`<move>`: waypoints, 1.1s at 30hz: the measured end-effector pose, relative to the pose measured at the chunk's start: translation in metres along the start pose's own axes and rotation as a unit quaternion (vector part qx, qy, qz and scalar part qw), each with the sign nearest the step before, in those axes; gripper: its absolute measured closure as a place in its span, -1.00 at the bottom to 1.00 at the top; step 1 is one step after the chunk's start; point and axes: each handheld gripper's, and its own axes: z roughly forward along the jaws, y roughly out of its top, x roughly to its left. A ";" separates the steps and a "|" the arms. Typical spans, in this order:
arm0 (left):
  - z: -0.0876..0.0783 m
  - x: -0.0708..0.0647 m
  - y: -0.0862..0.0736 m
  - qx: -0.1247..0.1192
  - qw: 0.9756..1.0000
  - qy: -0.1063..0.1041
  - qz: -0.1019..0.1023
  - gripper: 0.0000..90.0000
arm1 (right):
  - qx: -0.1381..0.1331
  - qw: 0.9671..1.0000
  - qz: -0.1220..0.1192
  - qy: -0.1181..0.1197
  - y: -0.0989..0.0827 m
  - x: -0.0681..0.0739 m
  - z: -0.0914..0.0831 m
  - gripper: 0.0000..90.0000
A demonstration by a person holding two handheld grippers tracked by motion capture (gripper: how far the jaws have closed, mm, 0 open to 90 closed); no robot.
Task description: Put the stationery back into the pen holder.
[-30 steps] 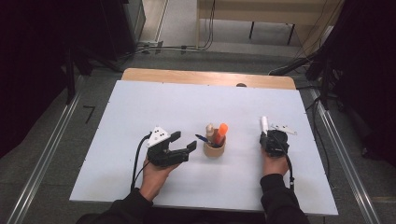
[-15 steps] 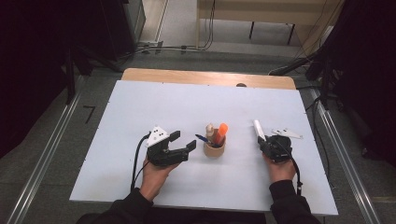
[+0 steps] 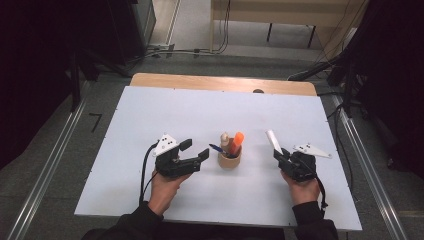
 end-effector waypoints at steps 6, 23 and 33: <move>-0.002 0.001 0.001 -0.002 1.000 0.000 -0.001 -0.42 | -0.011 1.000 -0.008 0.012 -0.001 0.008 -0.007 0.54; -0.002 0.001 0.001 -0.003 1.000 -0.002 -0.003 -0.42 | -0.026 0.999 -0.019 0.041 -0.003 0.017 -0.028 0.54; -0.003 0.001 0.001 -0.005 1.000 -0.003 -0.004 -0.42 | -0.031 0.998 -0.027 0.050 -0.005 0.022 -0.039 0.54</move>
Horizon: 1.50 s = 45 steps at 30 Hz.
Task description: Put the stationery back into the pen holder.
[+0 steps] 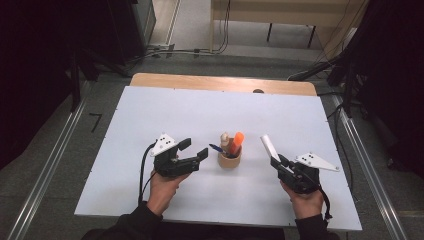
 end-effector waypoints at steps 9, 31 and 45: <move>-0.001 0.000 0.001 -0.002 1.000 -0.002 -0.002 -0.42 | -0.012 1.000 -0.007 0.007 0.000 0.006 -0.011 0.54; -0.002 -0.001 0.002 -0.007 1.000 -0.009 -0.006 -0.42 | -0.030 0.999 -0.027 0.033 0.002 0.021 -0.017 0.54; -0.002 -0.005 0.003 -0.009 1.000 -0.019 -0.006 -0.42 | -0.033 0.997 -0.044 0.055 0.002 0.034 -0.014 0.54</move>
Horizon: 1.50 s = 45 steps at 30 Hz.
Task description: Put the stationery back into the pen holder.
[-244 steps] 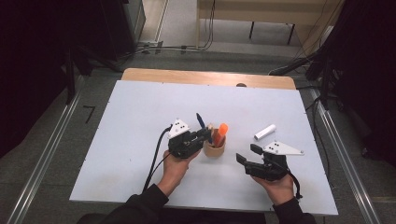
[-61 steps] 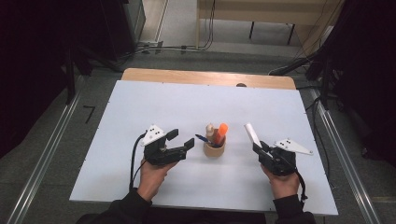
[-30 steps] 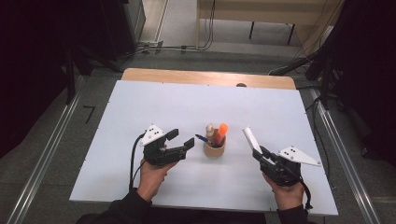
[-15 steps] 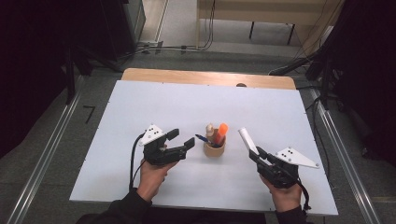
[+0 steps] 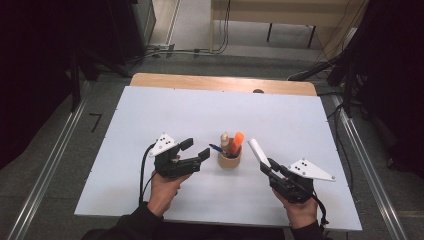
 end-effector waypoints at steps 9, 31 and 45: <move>0.001 -0.002 0.001 0.002 1.000 -0.008 -0.004 -0.42 | -0.002 1.000 -0.003 0.016 0.001 0.006 0.004 0.54; 0.004 -0.012 -0.003 0.018 1.000 -0.024 -0.001 -0.41 | -0.001 0.998 -0.036 0.056 0.003 0.033 0.016 0.54; 0.005 -0.013 -0.005 0.021 0.998 -0.049 -0.028 -0.34 | 0.005 0.996 -0.054 0.076 0.003 0.048 0.027 0.54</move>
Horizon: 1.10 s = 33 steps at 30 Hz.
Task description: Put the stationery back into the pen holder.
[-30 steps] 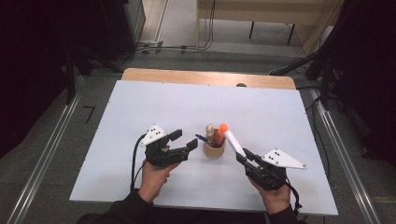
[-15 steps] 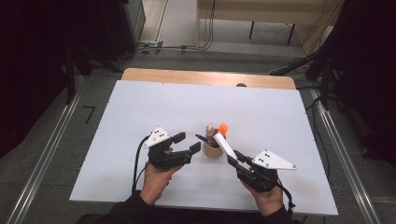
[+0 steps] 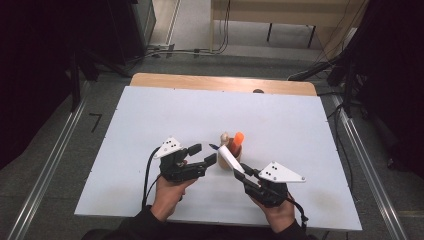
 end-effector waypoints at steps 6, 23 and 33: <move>0.001 0.000 -0.001 0.003 1.000 -0.005 -0.005 -0.34 | 0.001 1.000 -0.005 0.005 0.001 0.004 0.003 0.54; 0.004 0.001 -0.003 0.013 0.999 -0.024 -0.021 -0.33 | 0.003 1.000 -0.025 0.017 0.001 0.016 0.017 0.54; 0.009 0.002 -0.006 0.029 0.998 -0.042 -0.042 -0.32 | 0.000 0.999 -0.033 0.024 0.001 0.021 0.022 0.53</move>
